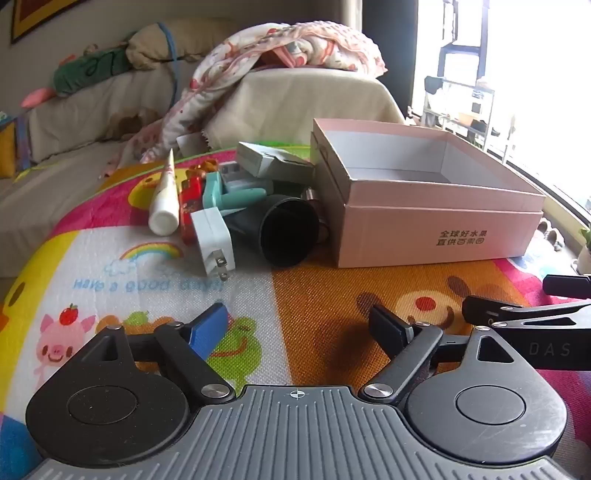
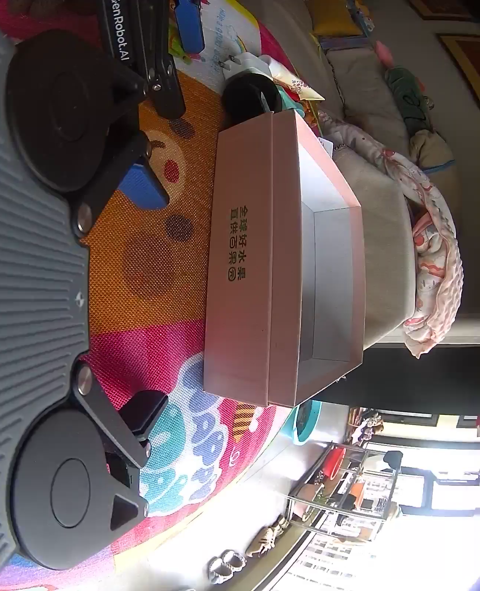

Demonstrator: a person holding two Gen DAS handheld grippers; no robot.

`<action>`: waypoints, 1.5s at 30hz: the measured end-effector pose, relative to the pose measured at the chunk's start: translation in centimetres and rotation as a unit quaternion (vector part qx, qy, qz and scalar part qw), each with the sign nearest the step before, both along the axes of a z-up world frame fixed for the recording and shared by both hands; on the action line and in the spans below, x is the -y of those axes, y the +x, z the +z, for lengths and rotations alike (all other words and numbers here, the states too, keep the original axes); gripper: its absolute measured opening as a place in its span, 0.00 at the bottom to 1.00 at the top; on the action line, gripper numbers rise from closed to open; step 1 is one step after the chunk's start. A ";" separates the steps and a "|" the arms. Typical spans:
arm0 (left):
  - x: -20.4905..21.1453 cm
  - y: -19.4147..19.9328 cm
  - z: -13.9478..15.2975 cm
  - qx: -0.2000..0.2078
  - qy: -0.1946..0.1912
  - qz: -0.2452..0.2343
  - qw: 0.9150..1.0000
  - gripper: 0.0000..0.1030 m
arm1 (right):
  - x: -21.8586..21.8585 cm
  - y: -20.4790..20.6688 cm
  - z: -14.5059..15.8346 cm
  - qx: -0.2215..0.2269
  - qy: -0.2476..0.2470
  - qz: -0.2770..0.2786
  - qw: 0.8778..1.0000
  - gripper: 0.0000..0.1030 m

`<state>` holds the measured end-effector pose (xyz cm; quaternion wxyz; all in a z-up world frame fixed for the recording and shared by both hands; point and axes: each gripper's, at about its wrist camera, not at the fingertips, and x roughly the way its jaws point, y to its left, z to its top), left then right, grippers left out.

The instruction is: Organize rigid objects

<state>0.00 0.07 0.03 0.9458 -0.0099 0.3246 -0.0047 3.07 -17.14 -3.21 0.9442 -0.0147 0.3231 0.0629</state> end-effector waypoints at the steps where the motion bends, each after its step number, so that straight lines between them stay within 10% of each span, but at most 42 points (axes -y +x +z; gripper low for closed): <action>1: 0.0 0.0 0.0 0.001 0.004 0.000 1.000 0.87 | 0.0 0.0 0.0 0.000 0.000 0.000 1.000 1.00; 45: 0.0 0.0 0.0 0.000 0.004 0.000 1.000 0.86 | 0.0 0.0 0.0 0.000 0.000 0.000 1.000 1.00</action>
